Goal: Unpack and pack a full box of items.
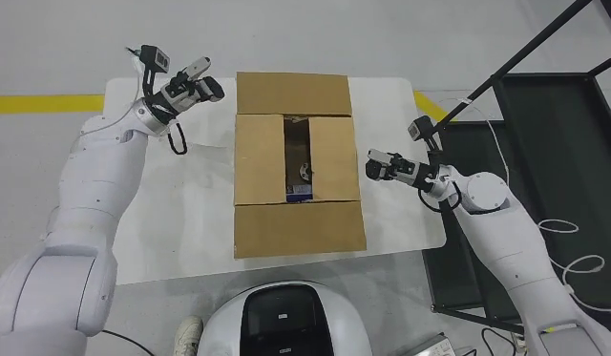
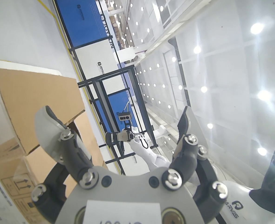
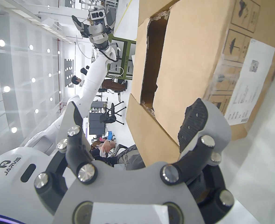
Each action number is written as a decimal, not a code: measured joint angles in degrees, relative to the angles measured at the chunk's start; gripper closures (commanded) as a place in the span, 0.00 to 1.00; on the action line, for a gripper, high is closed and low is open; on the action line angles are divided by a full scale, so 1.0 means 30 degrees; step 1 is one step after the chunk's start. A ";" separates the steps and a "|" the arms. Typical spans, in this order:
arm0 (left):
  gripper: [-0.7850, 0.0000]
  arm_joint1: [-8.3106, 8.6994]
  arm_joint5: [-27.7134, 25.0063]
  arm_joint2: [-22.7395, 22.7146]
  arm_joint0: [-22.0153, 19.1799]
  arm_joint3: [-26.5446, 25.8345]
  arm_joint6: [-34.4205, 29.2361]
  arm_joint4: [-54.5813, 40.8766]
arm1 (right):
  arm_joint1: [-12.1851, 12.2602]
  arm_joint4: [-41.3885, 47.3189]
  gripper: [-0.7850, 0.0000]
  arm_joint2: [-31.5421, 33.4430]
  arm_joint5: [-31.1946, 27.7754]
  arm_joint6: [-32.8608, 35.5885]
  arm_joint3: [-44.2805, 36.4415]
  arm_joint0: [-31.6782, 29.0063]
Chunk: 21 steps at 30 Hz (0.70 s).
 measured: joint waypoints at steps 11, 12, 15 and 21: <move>0.00 0.1869 0.3872 -0.1816 0.4406 -0.7375 -0.3884 -0.1948 | -0.0786 0.0286 0.00 -0.2928 0.1710 -0.0095 -0.0961 0.1327; 0.00 0.1971 0.4058 -0.1836 0.4614 -0.7696 -0.4066 -0.1849 | -0.0846 0.0229 0.00 -0.3114 0.1815 -0.0207 -0.0947 0.1422; 0.00 0.2301 0.4051 -0.1540 0.5098 -0.8732 -0.4059 -0.0556 | -0.1013 0.0433 0.00 -0.3510 0.2076 -0.0498 -0.0830 0.1666; 0.00 0.2780 0.2653 -0.0688 0.5555 -0.9868 -0.2669 0.1173 | -0.1034 0.0565 0.00 -0.3531 0.2092 -0.0528 -0.0816 0.1684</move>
